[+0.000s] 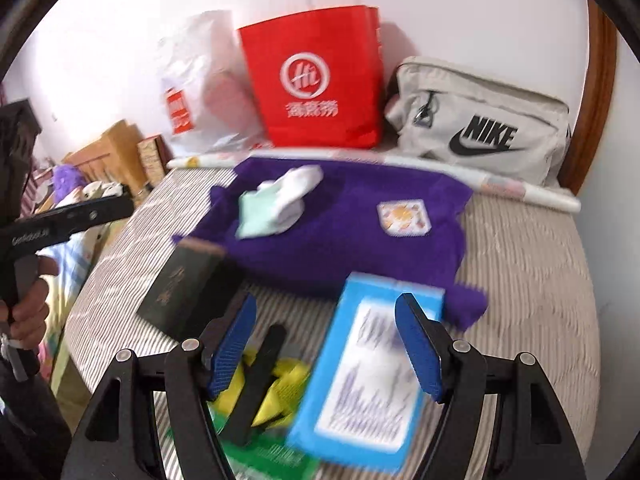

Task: Organize soft objects
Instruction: 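Open both tools to drop the glove and packet onto the purple towel, then lower the right tool onto the black watch strap and close it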

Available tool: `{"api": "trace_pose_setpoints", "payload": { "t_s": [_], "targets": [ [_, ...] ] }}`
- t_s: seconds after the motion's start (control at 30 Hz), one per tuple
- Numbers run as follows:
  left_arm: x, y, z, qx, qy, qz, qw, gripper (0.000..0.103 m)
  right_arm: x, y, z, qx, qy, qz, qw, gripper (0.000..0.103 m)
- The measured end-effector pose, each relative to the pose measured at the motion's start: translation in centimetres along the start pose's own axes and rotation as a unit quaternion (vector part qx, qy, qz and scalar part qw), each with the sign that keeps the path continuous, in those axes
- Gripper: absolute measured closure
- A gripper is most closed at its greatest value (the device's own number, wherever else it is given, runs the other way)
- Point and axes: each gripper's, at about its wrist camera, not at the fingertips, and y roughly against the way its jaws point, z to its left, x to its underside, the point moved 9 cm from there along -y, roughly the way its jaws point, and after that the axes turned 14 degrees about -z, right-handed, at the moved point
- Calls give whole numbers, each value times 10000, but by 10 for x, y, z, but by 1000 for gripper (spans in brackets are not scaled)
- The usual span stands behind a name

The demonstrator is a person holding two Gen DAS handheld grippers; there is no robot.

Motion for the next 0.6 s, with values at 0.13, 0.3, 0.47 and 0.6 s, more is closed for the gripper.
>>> {"api": "trace_pose_setpoints", "payload": {
  "t_s": [0.13, 0.3, 0.47, 0.6],
  "targets": [
    [25, 4, 1, 45, 112, 144, 9998, 42, 33, 8, 20, -99, -32, 302, 9995, 46],
    [42, 11, 7, 25, 171, 233, 9996, 42, 58, 4, 42, -272, -63, 531, 9982, 51],
    [55, 12, 15, 72, 306, 267, 9992, 42, 75, -6, 53, -196, -3, 705, 9973, 56],
    [68, 7, 23, 71, 415, 389, 9984, 42, 92, -17, 53, -26, 68, 958, 9954, 58]
  ]
}}
